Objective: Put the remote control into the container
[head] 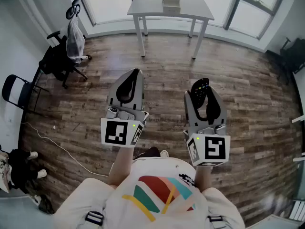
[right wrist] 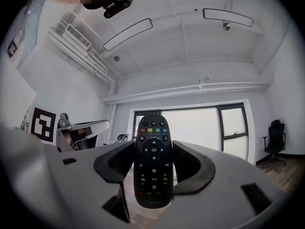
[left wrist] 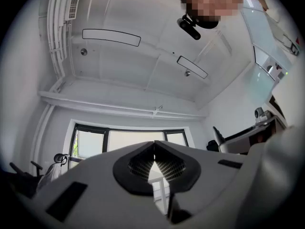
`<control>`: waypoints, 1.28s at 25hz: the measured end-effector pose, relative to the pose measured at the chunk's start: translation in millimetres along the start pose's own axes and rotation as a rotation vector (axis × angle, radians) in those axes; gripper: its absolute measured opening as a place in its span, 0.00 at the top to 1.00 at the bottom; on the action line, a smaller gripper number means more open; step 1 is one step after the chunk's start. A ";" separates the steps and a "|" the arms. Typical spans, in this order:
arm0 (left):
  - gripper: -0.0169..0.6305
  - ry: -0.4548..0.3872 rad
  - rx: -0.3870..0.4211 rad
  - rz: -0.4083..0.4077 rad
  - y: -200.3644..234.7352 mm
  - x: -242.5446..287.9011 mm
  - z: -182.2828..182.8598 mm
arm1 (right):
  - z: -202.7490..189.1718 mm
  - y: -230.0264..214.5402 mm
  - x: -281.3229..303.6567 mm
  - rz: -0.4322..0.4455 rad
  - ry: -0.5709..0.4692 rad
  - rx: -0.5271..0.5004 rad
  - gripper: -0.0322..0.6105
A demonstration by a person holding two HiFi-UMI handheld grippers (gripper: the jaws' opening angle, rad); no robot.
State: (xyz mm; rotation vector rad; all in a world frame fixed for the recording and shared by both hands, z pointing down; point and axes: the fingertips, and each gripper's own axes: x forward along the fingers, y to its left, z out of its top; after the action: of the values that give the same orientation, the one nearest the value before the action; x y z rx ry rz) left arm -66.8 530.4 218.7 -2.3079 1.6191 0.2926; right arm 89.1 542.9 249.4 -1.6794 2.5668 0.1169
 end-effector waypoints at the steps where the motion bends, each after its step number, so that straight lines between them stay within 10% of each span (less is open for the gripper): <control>1: 0.96 0.001 0.000 -0.002 -0.4 -0.1 -0.4 | -0.1 -0.1 0.2 -0.002 0.000 0.002 0.56; 32: 0.96 0.024 0.006 0.041 -5.9 -42.2 6.2 | -15.1 -3.1 -32.3 0.004 0.010 0.104 0.56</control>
State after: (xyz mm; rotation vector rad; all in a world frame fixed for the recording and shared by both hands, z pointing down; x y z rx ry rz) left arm -75.6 571.5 228.0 -2.2845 1.6788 0.2697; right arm 104.6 569.5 267.7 -1.6422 2.5361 -0.0250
